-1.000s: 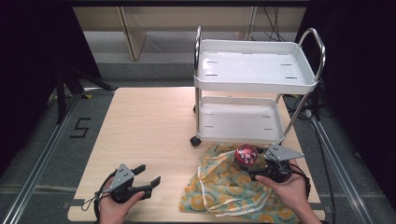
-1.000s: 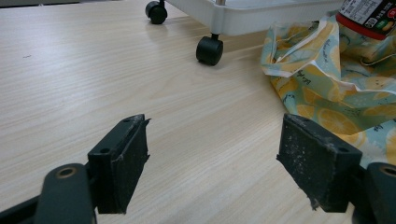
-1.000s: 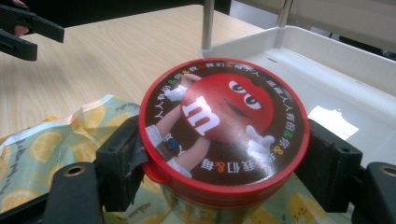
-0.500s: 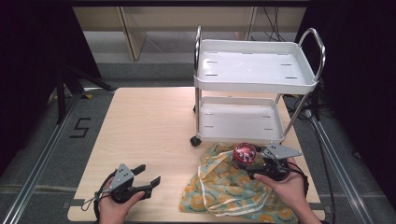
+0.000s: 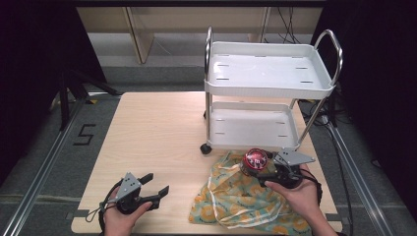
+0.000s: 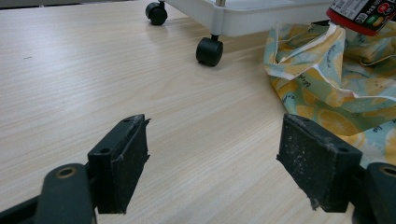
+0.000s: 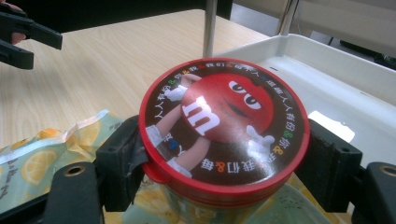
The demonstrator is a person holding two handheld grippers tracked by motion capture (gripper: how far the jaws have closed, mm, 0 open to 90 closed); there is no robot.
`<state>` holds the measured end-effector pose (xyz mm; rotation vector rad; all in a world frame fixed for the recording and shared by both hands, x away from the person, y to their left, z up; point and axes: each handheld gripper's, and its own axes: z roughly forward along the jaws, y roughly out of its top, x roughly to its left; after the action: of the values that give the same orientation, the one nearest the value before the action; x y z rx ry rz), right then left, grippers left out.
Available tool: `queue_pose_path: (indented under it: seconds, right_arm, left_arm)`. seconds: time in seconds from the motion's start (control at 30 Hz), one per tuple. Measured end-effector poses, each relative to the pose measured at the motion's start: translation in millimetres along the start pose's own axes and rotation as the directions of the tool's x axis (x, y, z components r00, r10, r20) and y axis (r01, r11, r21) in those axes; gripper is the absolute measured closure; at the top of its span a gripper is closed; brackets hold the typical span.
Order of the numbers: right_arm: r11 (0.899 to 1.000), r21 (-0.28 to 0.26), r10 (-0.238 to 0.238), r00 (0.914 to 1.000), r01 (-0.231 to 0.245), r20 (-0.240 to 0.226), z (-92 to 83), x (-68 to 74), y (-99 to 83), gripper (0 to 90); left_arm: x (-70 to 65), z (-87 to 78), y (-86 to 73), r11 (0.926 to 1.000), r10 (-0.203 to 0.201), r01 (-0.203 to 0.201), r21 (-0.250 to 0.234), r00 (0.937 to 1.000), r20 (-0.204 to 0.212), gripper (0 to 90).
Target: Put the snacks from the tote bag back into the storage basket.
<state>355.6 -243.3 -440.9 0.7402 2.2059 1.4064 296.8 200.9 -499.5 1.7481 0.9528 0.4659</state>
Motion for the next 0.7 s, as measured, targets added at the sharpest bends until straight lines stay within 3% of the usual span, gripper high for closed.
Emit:
queue_pose_path:
  seconds: [0.1,0.13,0.23,0.37,0.47,0.53,0.7]
  right_arm:
    - [1.000,0.014,0.025,0.9997,-0.025,-0.007,-0.2,1.3,0.7,26.3]
    - [1.000,0.013,0.006,0.9998,-0.006,-0.020,0.4,0.1,2.4,26.3]
    - [1.000,0.022,0.019,0.9997,-0.019,-0.013,0.2,1.0,3.5,26.3]
    - [1.000,0.010,0.002,0.9999,-0.002,-0.013,2.2,0.2,5.7,26.3]
    - [1.000,0.017,0.021,0.9994,-0.021,-0.029,3.6,1.2,6.4,26.3]
    - [1.000,0.008,-0.008,0.9999,0.008,-0.010,3.7,-0.5,7.6,26.3]
    - [1.000,0.011,0.004,0.9999,-0.004,-0.012,3.9,0.1,8.1,26.3]
  left_arm:
    - [-0.1,-0.1,0.1,1.0000,0.001,-0.001,-0.001,1.0000,-0.001,23.5]
    - [0.0,-0.1,0.1,1.0000,0.001,-0.001,-0.001,1.0000,0.000,23.5]
    - [0.2,-0.3,0.1,1.0000,0.002,-0.002,0.000,1.0000,0.000,23.5]
    - [0.3,-0.3,0.1,1.0000,0.004,-0.004,0.000,1.0000,0.001,23.5]
    - [0.3,-0.3,0.1,1.0000,0.005,-0.005,0.000,1.0000,0.002,23.5]
    - [0.1,-0.2,0.0,1.0000,0.002,-0.002,0.000,1.0000,0.000,23.5]
    - [-0.1,0.0,0.0,1.0000,-0.001,0.001,0.000,1.0000,0.001,23.5]
